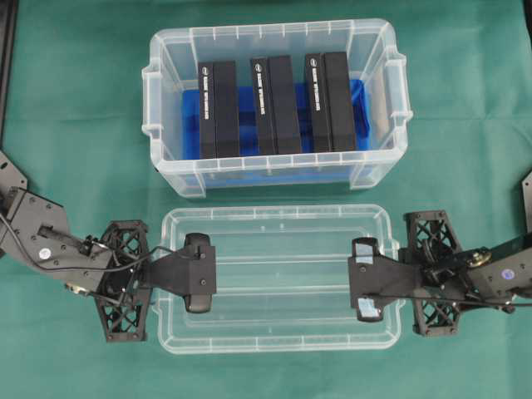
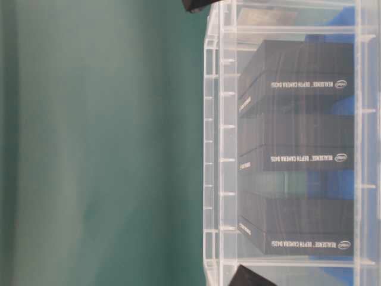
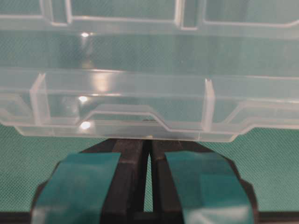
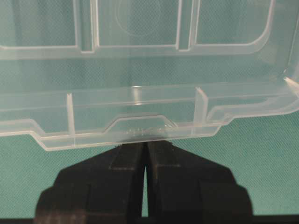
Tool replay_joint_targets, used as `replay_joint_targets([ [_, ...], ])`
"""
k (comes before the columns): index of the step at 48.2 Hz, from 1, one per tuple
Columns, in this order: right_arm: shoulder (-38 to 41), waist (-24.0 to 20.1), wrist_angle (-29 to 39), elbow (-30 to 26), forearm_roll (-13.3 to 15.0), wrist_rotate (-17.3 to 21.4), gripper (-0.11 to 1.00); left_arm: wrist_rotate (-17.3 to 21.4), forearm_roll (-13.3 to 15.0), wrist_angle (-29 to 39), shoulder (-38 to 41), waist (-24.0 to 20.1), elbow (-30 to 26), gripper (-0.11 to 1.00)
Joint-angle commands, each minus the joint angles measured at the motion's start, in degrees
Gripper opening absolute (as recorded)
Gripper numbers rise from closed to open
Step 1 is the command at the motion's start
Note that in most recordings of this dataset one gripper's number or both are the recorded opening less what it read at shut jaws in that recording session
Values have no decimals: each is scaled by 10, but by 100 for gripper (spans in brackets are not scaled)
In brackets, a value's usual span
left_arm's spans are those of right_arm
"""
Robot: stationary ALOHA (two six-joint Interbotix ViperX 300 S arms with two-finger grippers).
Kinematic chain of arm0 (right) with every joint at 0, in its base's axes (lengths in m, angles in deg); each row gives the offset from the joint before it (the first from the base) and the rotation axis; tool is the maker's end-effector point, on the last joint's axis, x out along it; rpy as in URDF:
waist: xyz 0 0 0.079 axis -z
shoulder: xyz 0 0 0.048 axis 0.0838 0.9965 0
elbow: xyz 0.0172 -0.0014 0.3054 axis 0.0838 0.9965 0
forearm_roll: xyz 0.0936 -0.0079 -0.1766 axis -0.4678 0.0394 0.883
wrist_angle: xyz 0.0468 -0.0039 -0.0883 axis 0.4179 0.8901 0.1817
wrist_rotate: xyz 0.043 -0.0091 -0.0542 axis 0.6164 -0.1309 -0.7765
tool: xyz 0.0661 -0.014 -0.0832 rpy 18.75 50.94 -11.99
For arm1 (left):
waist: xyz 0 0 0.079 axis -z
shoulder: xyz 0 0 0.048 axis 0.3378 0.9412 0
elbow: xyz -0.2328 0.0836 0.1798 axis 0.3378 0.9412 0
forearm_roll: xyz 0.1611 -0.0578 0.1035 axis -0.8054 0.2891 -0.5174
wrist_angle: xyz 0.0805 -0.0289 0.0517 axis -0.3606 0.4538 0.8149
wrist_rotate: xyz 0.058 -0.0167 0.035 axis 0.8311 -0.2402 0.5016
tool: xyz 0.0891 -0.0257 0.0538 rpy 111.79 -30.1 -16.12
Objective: Clamp the lid of the box with both arms, then lift and open it.
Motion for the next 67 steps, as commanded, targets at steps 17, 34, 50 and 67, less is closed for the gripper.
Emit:
replay_joint_targets([
  [17, -86, -13, -16, 45, 3, 27, 0, -15, -4, -19, -88, 21, 47, 1],
  [34, -140, -30, 4, 91, 3, 71, 0, -37, -3, -20, -135, 45, 98, 1],
  [50, -140, -30, 4, 82, 9, 70, 0, -48, -4, -20, -141, 46, 91, 1],
  [67, -149, -52, 71, -11, 11, 65, 0, -40, -9, -2, -165, 62, 9, 1],
])
